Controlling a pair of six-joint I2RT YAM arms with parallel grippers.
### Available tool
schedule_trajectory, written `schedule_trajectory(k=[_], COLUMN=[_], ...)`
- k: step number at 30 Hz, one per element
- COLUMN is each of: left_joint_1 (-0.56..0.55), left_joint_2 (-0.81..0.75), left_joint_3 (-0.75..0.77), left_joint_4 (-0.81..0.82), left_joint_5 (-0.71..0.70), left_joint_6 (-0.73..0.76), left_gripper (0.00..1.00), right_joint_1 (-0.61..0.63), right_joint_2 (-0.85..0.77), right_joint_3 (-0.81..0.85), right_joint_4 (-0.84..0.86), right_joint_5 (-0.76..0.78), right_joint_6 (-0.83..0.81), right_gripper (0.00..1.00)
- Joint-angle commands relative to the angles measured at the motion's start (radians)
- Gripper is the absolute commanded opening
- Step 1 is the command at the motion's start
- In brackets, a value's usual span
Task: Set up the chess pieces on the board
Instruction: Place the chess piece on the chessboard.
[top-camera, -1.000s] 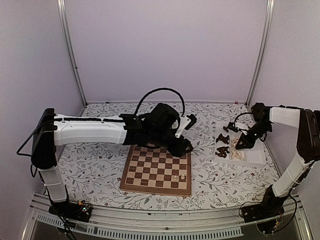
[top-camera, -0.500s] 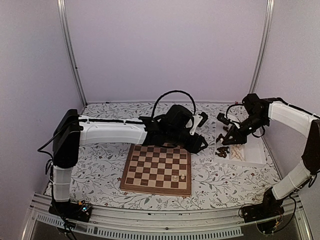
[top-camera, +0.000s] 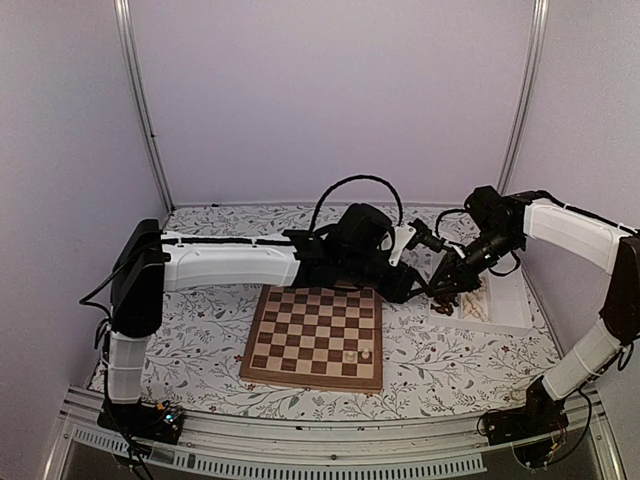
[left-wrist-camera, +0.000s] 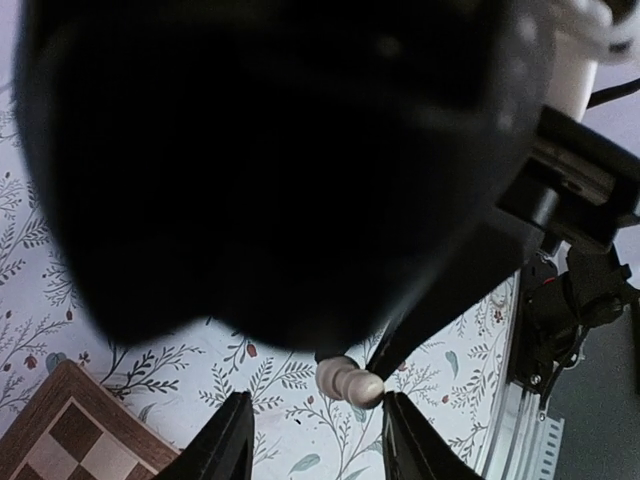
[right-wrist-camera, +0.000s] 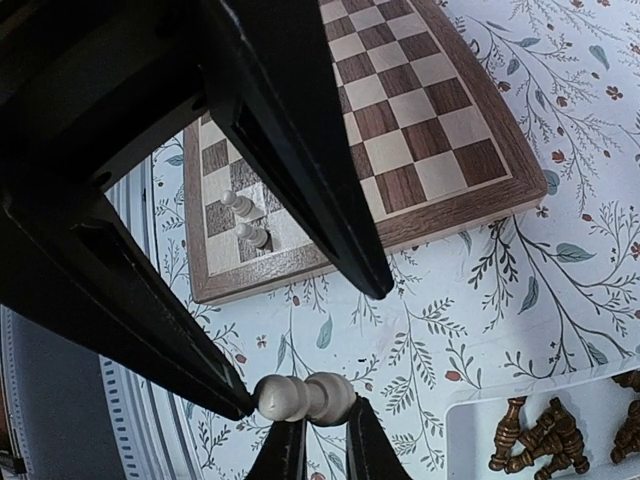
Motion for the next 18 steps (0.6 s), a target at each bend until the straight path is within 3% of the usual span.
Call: schedule_trajectory(k=[1, 18], left_joint_1=[-0.009, -0.01], left_joint_2=[0.018, 0.037], left_joint_3=[0.021, 0.043], left_joint_4=[0.02, 0.024], left_joint_5=[0.012, 0.041], left_joint_6=[0.022, 0.037], left_gripper=[0.44, 0.32], right_joint_1=[0.014, 0.019], right_joint_2=[0.007, 0.011], right_joint_3=[0.027, 0.03], right_joint_4=[-0.024, -0.025], right_joint_5=[-0.039, -0.052], right_joint_6=[0.006, 0.015], right_gripper=[0.08, 0.08])
